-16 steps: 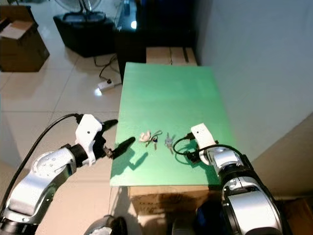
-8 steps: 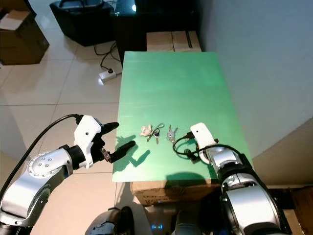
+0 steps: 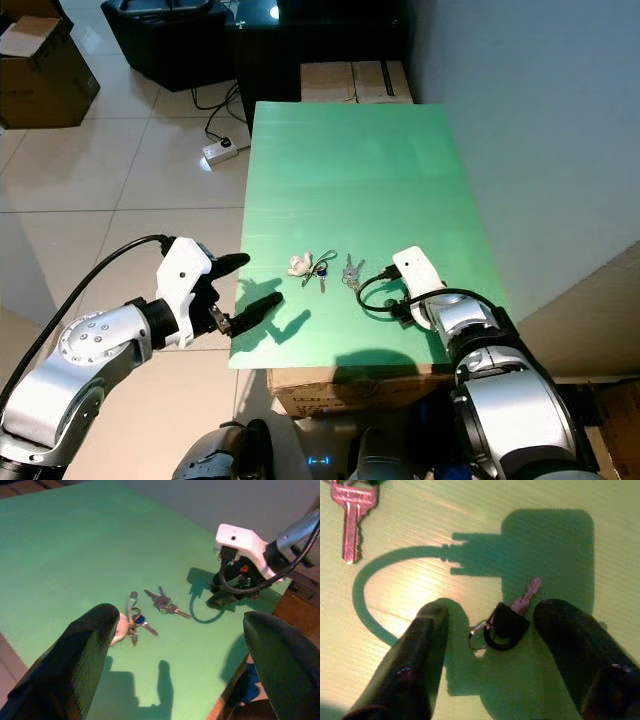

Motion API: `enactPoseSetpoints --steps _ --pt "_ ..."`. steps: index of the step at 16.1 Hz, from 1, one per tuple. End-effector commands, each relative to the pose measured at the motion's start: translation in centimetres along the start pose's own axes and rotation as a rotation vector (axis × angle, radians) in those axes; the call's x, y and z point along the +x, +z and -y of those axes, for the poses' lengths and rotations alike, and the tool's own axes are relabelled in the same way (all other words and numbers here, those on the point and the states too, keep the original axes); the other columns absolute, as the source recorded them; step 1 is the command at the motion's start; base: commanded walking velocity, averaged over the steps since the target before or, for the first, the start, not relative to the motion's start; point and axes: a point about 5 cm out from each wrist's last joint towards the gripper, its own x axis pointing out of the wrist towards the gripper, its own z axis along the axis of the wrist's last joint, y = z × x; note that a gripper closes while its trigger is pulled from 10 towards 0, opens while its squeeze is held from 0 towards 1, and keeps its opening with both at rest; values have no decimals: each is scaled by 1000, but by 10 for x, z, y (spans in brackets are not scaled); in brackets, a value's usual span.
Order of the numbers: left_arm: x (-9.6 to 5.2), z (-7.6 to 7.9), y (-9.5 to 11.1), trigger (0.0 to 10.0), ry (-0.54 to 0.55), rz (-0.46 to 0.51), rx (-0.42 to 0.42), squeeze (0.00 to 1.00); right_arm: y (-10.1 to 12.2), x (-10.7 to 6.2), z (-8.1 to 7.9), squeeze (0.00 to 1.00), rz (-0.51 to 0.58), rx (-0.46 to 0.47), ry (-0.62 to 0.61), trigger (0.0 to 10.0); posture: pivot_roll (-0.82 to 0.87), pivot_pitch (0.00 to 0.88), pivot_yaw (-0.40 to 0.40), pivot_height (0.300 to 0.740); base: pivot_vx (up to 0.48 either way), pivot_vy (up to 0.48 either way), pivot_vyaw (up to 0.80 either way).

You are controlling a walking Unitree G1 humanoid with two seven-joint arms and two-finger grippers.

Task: Hang keys on a hook

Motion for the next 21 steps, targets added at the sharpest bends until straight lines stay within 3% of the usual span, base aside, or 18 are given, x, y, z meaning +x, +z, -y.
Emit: enactPoseSetpoints --steps 1,21 --pt "-1 5 -1 10000 -31 -12 0 0 -3 -2 6 0 -31 1 -10 0 -86 187 39 718 0 0 0" --pt "4 3 1 10000 -59 -14 15 0 -8 -6 15 0 -60 21 -10 0 -95 183 51 718 0 0 0"
